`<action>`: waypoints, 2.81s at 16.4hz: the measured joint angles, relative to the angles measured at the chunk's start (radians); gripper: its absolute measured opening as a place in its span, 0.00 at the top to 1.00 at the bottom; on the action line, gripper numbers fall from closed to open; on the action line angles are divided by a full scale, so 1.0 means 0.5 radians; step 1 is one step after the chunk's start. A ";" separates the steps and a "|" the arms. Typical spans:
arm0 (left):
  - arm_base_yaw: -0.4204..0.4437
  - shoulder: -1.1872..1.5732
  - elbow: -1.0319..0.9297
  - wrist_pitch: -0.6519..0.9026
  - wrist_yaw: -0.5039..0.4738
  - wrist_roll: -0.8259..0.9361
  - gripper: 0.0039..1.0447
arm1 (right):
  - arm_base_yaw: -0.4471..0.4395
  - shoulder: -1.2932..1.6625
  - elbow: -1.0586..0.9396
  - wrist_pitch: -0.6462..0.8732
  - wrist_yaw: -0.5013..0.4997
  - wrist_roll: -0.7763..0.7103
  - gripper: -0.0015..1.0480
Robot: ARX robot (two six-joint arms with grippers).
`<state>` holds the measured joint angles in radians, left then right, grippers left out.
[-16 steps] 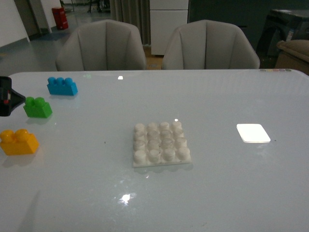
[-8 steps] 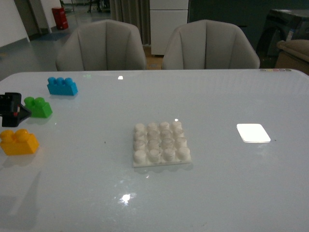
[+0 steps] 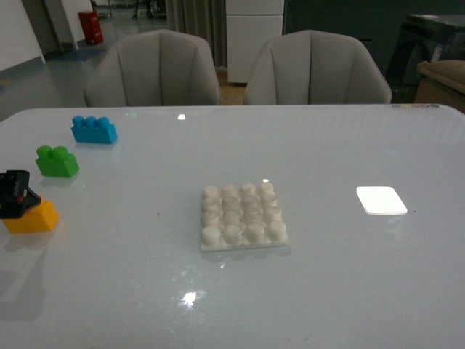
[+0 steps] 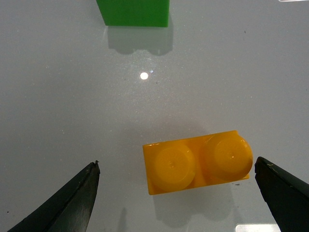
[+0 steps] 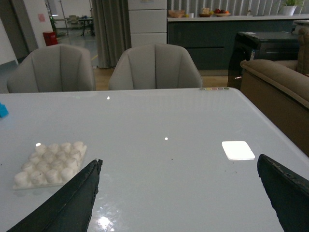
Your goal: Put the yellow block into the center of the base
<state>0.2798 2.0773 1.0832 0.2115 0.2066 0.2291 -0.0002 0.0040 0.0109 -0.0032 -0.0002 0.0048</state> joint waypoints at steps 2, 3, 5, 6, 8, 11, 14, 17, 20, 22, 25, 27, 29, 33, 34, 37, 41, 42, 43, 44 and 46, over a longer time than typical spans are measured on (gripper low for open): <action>0.011 0.008 0.000 0.015 0.011 -0.008 0.06 | 0.000 0.000 0.000 0.000 0.000 0.000 0.06; 0.008 0.019 0.000 0.028 0.023 -0.009 0.06 | 0.000 0.000 0.000 0.000 0.001 0.000 0.06; 0.001 0.043 0.000 0.045 0.021 -0.025 0.06 | 0.000 0.000 0.000 0.000 0.001 0.000 0.06; -0.003 0.054 0.002 0.056 0.017 -0.031 0.06 | 0.000 0.000 0.000 0.000 0.001 0.000 0.06; -0.017 0.074 0.004 0.160 -0.010 -0.066 0.06 | 0.000 0.000 0.000 0.000 0.001 0.000 0.06; -0.043 0.074 0.002 0.172 -0.018 -0.085 0.06 | 0.000 0.000 0.000 0.000 0.000 0.000 0.06; -0.061 0.084 -0.023 0.206 -0.048 -0.090 0.06 | 0.000 0.000 0.000 0.000 0.001 0.000 0.06; -0.065 0.108 -0.035 0.207 -0.076 -0.091 0.21 | 0.000 0.000 0.000 0.000 0.001 0.000 0.06; -0.059 0.117 0.002 0.201 -0.070 -0.091 0.43 | 0.000 0.000 0.000 0.000 0.000 0.000 0.06; -0.059 0.141 0.039 0.192 -0.063 -0.090 0.44 | 0.000 0.000 0.000 -0.001 0.001 0.000 0.06; -0.069 0.145 0.057 0.172 -0.063 -0.090 0.44 | 0.000 0.000 0.000 0.000 0.000 0.000 0.06; -0.076 0.143 0.058 0.170 -0.064 -0.091 0.45 | 0.000 0.000 0.000 0.000 0.000 0.000 0.06; -0.114 0.077 0.010 0.172 -0.064 -0.095 0.45 | 0.000 0.000 0.000 0.000 0.001 0.000 0.06; -0.254 -0.356 -0.327 0.233 -0.129 -0.198 0.45 | 0.000 0.000 0.000 0.000 0.000 0.000 0.06; -0.295 -0.472 -0.421 0.240 -0.154 -0.242 0.45 | 0.000 0.000 0.000 0.000 0.001 0.000 0.06; -0.595 -0.973 -0.813 0.227 -0.336 -0.455 0.45 | 0.000 0.000 0.000 0.000 0.000 0.000 0.06; -1.255 -1.052 -0.887 0.301 -0.636 -0.773 0.45 | 0.000 0.000 0.000 0.000 0.000 0.000 0.06; -1.298 -0.995 -0.855 0.301 -0.663 -0.803 0.45 | 0.000 0.000 0.000 -0.001 0.001 0.000 0.06; -1.321 -0.954 -0.832 0.307 -0.679 -0.832 0.45 | 0.000 0.000 0.000 0.000 0.001 0.000 0.06; -1.344 -0.912 -0.807 0.314 -0.697 -0.856 0.45 | 0.000 0.000 0.000 0.000 0.000 0.000 0.06; -1.402 -0.810 -0.734 0.323 -0.726 -0.903 0.45 | 0.000 0.000 0.000 0.000 0.001 0.000 0.06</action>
<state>-0.4213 1.6722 0.7162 0.3729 -0.1562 -0.2226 -0.0002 0.0040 0.0109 -0.0032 0.0002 0.0048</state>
